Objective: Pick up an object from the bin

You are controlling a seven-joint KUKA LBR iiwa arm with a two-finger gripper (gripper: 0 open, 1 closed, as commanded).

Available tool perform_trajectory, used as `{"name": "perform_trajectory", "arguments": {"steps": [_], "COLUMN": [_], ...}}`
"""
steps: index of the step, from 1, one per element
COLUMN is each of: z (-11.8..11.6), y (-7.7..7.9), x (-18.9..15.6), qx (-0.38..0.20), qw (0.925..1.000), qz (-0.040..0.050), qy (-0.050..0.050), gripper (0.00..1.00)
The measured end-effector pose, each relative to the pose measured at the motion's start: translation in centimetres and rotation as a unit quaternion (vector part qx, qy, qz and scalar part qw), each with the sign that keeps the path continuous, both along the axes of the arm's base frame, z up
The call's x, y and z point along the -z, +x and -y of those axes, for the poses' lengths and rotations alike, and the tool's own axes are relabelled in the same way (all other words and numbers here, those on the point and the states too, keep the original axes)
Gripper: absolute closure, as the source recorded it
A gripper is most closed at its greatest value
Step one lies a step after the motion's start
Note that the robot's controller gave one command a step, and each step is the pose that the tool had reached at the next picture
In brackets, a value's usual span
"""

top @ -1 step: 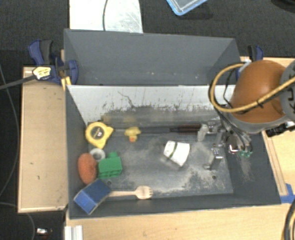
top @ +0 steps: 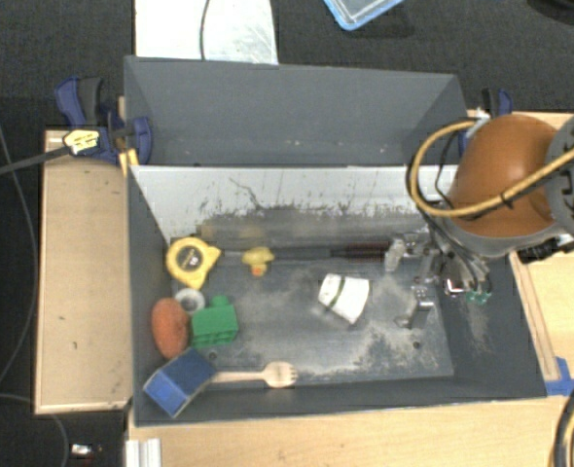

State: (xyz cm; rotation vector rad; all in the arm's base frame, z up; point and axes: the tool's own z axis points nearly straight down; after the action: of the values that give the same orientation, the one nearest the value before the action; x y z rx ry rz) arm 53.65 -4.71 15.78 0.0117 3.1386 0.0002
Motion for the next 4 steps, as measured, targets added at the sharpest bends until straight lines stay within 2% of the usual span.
{"name": "perform_trajectory", "arguments": {"steps": [1,2,3,4], "z": [-5.5,-6.7,-13.0,-13.5], "y": [4.3,4.7,4.9,4.9], "x": [6.9,6.9,5.9,8.2], "qx": [-0.046,-0.199,-0.057,-0.191], "qw": [0.9989,0.9799,0.9984,0.9815], "qz": [0.0043,0.0036,0.0064,0.0060], "qy": [0.000,-0.002,0.000,-0.003], "gripper": [0.00,0.00,0.00,0.00]}}
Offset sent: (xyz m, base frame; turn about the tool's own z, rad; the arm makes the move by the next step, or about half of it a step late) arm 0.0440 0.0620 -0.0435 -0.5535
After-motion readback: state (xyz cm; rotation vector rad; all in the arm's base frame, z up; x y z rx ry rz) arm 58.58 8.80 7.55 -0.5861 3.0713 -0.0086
